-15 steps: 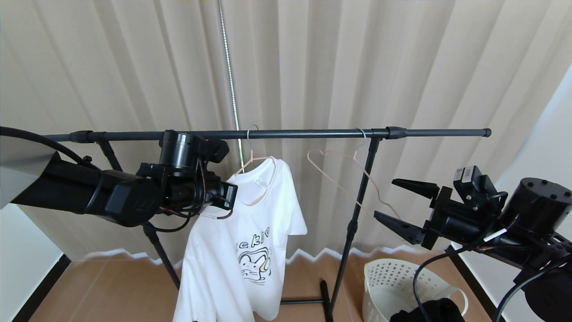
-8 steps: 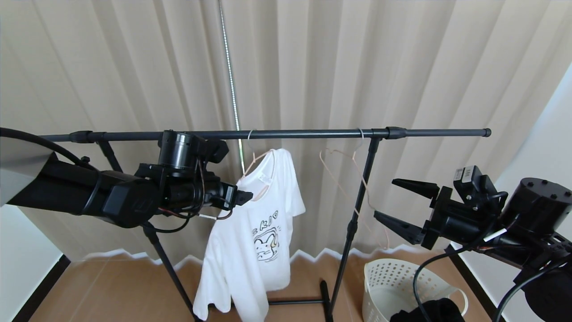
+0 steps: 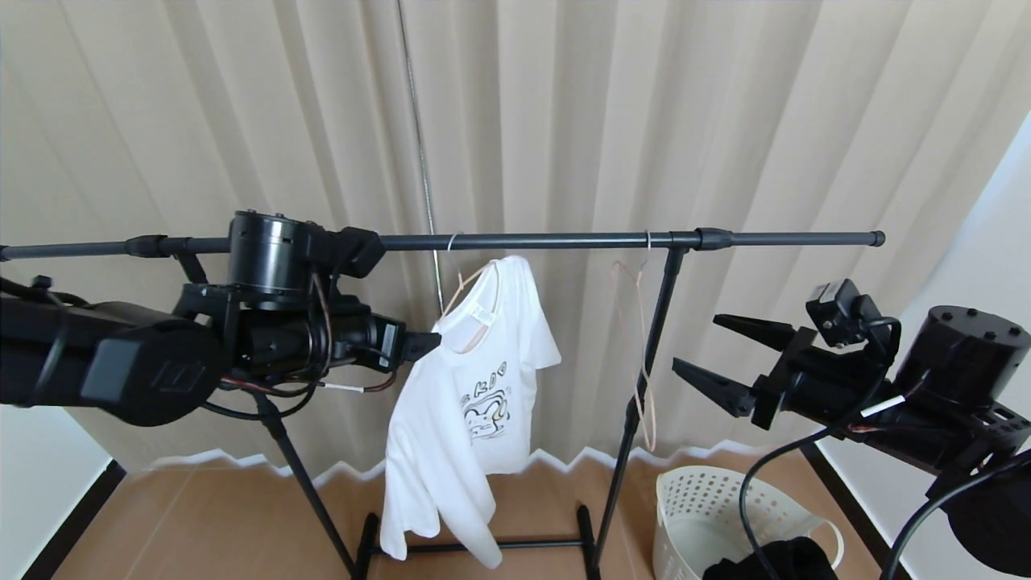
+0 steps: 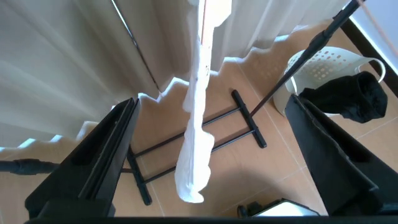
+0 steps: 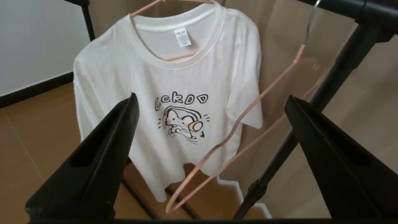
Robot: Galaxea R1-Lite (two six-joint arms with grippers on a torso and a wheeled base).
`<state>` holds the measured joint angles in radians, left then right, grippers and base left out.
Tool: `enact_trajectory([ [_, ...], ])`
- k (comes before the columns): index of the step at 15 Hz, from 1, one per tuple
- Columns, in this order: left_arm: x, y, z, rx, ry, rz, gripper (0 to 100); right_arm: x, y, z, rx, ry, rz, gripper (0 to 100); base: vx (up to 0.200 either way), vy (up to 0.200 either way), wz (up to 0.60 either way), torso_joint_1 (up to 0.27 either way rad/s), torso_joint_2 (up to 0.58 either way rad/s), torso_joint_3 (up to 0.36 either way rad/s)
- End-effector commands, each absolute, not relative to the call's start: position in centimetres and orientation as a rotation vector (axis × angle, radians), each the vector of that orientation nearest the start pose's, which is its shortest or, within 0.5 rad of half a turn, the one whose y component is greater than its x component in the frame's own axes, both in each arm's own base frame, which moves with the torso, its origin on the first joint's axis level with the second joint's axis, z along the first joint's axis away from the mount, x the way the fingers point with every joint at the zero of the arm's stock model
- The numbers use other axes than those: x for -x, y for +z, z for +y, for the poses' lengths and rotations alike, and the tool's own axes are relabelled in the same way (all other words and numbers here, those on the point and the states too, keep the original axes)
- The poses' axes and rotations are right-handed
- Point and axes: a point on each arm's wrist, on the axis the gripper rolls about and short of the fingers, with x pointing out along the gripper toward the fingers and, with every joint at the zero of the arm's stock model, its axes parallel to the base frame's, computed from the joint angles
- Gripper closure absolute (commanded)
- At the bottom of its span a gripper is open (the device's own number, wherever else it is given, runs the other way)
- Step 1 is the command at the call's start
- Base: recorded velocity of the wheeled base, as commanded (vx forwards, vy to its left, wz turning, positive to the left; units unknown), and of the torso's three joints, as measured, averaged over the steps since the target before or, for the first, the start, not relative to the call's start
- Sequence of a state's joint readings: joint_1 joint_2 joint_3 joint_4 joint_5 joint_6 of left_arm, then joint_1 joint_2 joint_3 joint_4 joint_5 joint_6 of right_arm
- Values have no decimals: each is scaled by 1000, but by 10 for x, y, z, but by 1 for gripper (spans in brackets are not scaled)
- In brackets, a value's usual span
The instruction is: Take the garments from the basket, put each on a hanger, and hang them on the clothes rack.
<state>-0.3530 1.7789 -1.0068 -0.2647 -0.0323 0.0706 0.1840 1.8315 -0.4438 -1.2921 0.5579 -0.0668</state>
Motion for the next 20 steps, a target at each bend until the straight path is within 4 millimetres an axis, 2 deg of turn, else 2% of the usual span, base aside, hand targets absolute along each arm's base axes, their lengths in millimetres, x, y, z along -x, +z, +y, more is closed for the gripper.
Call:
enact_trajectory([
  [1, -258, 209, -95, -135, -392, 398, 0, -262, 158, 68, 13, 740, 37, 0, 0, 0, 0, 0, 0, 0],
  [2, -246, 211, -91, -135, -393, 387, 0, -257, 167, 67, 10, 737, 50, 0, 0, 0, 0, 0, 0, 0],
  [3, -226, 212, -83, -133, -388, 375, 0, -245, 181, 64, 4, 714, 85, 0, 0, 0, 0, 0, 0, 0],
  [6, -180, 206, -65, -130, -376, 359, 0, -213, 203, 53, 11, 544, 129, 0, 0, 0, 0, 0, 0, 0],
  [7, -166, 200, -60, -130, -376, 360, 0, -201, 205, 50, 13, 496, 136, 0, 0, 0, 0, 0, 0, 0],
  [8, -160, 197, -57, -131, -376, 365, 0, -195, 205, 49, 14, 482, 143, 0, 0, 0, 0, 0, 0, 0],
  [10, -125, 178, -44, -138, -338, 371, 0, -160, 190, 43, 20, 472, 156, 0, 0, 0, 0, 0, 0, 0],
  [12, -123, 175, -43, -139, -338, 372, 0, -156, 189, 42, 22, 470, 153, 0, 0, 0, 0, 0, 0, 0],
  [13, -90, 153, -31, -134, -333, 370, 0, -114, 165, 32, 57, 468, 155, 0, 0, 0, 0, 0, 0, 0],
  [15, -75, 141, -24, -130, -315, 365, 0, -90, 144, 26, 86, 462, 172, 0, 0, 0, 0, 0, 0, 0],
  [16, -61, 127, -17, -123, -278, 357, 0, -67, 123, 21, 96, 457, 178, 0, 0, 0, 0, 0, 0, 0],
  [17, -55, 120, -14, -119, -259, 360, 0, -61, 125, 19, 95, 453, 145, 0, 0, 0, 0, 0, 0, 0],
  [19, -41, 104, -8, -106, -193, 351, 0, -35, 115, 13, 84, 438, 152, 0, 0, 0, 0, 0, 0, 0],
  [20, -38, 101, -6, -103, -175, 349, 0, -28, 111, 11, 84, 431, 155, 0, 0, 0, 0, 0, 0, 0],
])
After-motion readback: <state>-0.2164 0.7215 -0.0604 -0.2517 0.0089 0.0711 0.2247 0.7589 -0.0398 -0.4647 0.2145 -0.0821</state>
